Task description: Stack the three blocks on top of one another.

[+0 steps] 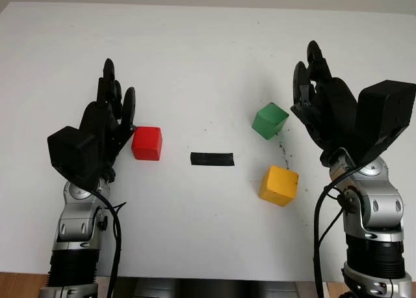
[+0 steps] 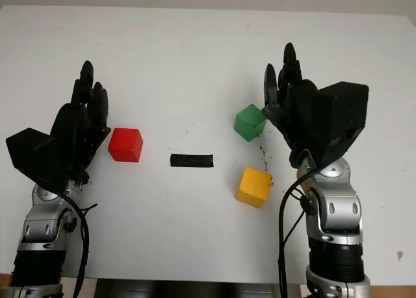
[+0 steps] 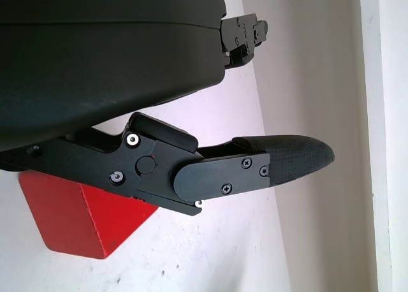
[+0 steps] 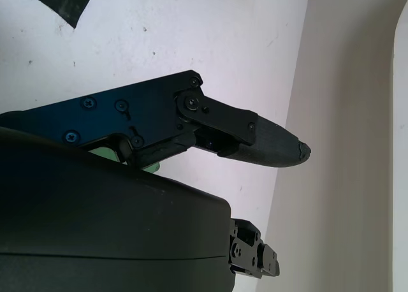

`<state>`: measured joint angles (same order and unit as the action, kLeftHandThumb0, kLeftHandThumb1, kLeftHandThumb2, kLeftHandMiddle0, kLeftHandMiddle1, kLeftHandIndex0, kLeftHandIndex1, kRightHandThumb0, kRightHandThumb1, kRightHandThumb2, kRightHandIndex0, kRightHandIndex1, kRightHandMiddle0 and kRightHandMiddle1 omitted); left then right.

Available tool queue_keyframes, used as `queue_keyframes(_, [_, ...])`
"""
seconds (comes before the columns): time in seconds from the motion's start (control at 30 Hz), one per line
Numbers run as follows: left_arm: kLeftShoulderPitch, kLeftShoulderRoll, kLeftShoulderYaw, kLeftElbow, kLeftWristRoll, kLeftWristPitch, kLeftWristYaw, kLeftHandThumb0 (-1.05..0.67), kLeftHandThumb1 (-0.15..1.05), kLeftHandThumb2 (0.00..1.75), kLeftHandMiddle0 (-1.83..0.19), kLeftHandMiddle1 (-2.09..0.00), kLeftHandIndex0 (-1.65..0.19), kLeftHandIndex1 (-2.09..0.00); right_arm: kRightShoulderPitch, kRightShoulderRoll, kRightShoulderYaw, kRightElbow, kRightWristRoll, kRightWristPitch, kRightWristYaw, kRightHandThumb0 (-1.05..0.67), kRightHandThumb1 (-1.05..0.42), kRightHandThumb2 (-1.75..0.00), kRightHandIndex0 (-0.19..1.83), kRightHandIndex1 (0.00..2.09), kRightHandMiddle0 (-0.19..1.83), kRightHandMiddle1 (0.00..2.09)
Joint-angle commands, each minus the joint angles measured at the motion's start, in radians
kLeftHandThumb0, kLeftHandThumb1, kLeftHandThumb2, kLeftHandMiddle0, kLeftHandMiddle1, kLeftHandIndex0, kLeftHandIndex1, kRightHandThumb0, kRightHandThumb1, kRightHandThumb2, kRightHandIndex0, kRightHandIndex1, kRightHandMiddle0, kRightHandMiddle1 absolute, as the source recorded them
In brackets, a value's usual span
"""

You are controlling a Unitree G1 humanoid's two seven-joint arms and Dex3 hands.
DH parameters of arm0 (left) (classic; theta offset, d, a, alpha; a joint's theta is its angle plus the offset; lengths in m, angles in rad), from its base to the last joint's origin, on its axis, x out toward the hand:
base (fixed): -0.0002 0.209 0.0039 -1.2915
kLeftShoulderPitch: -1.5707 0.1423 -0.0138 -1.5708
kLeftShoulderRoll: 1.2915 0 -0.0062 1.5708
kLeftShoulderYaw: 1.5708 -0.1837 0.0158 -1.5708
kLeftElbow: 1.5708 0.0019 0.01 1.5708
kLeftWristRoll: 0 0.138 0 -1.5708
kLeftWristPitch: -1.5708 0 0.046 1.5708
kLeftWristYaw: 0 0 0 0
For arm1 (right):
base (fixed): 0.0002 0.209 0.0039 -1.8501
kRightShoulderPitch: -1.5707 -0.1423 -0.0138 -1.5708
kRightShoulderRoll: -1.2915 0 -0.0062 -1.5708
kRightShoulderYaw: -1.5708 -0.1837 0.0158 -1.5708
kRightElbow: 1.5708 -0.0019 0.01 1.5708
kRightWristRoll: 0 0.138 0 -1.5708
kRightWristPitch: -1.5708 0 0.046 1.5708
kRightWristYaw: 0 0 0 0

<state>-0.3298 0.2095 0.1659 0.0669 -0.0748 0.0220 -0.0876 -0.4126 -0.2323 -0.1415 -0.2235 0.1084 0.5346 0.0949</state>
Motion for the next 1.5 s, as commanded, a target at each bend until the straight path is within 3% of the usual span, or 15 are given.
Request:
queue_keyframes(0.0, [-0.005,0.008,0.004,-0.014,-0.001,-0.010,0.000,-0.77,1.05,0.54,0.17,-0.06,0.16,-0.06,0.008,-0.010,-0.001,-0.009,-0.004,-0.013,0.001,-0.63,-1.05,-0.72,-0.19,0.00,-0.19,0.00])
queue_keyframes(0.37, [-0.021,0.025,0.005,0.001,-0.005,0.002,-0.018,-0.78,1.05,0.53,0.17,-0.05,0.17,-0.05,-0.007,0.002,0.008,0.006,-0.013,-0.004,-0.004,-0.60,-1.05,-0.72,-0.19,0.00,-0.19,0.00])
queue_keyframes(0.5, [-0.020,0.066,0.010,-0.034,0.033,0.000,-0.012,-0.78,1.05,0.50,0.12,-0.07,0.14,-0.07,-0.012,-0.005,0.001,0.009,-0.012,-0.015,-0.001,-0.62,-1.05,-0.71,-0.19,0.00,-0.19,0.00])
queue_keyframes(0.57, [-0.032,0.106,0.019,-0.052,0.054,-0.006,-0.018,-0.77,1.05,0.44,0.02,-0.10,0.06,-0.10,-0.018,-0.009,-0.003,0.012,-0.009,-0.017,0.003,-0.63,-1.05,-0.71,-0.19,0.00,-0.19,0.00])
queue_keyframes(0.63, [-0.052,0.181,0.019,-0.050,0.108,-0.039,-0.032,-0.77,1.05,0.32,-0.24,-0.11,-0.19,-0.17,-0.026,-0.013,-0.007,0.012,-0.008,-0.010,0.006,-0.63,-1.05,-0.72,-0.19,0.00,-0.19,0.00])
queue_keyframes(0.7, [-0.068,0.254,0.016,-0.043,0.136,-0.058,-0.076,-0.75,1.05,0.25,-0.34,-0.10,-0.30,-0.19,-0.032,-0.016,-0.010,0.014,-0.009,-0.009,0.008,-0.62,-1.05,-0.72,-0.19,0.00,-0.19,0.00])
queue_keyframes(0.83, [-0.108,0.443,-0.014,-0.024,0.217,-0.086,-0.216,-0.79,1.04,0.14,-0.29,-0.05,-0.36,-0.16,-0.041,-0.029,-0.013,0.011,-0.011,0.001,0.017,-0.62,-1.05,-0.75,-0.19,0.00,-0.19,0.00])
queue_keyframes(0.97, [-0.155,0.563,-0.053,-0.032,0.262,-0.062,-0.354,-0.82,0.99,0.06,-0.16,-0.02,-0.39,-0.11,-0.048,-0.043,-0.020,0.016,-0.003,-0.004,0.033,-0.64,-1.05,-0.74,-0.19,0.00,-0.19,0.00])
queue_keyframes(1.13, [-0.189,0.633,-0.130,-0.024,0.375,-0.101,-0.407,-0.81,0.92,0.04,-0.10,-0.03,-0.41,-0.09,-0.056,-0.047,-0.032,0.020,-0.006,-0.012,0.029,-0.66,-1.05,-0.70,-0.19,0.00,-0.19,0.00])
queue_keyframes(1.47, [-0.230,0.647,-0.233,0.003,0.508,-0.115,-0.475,-0.88,0.92,0.05,-0.08,-0.04,-0.41,-0.07,-0.057,-0.057,-0.033,0.014,-0.007,-0.020,0.032,-0.65,-1.05,-0.68,-0.19,0.00,-0.19,0.00])
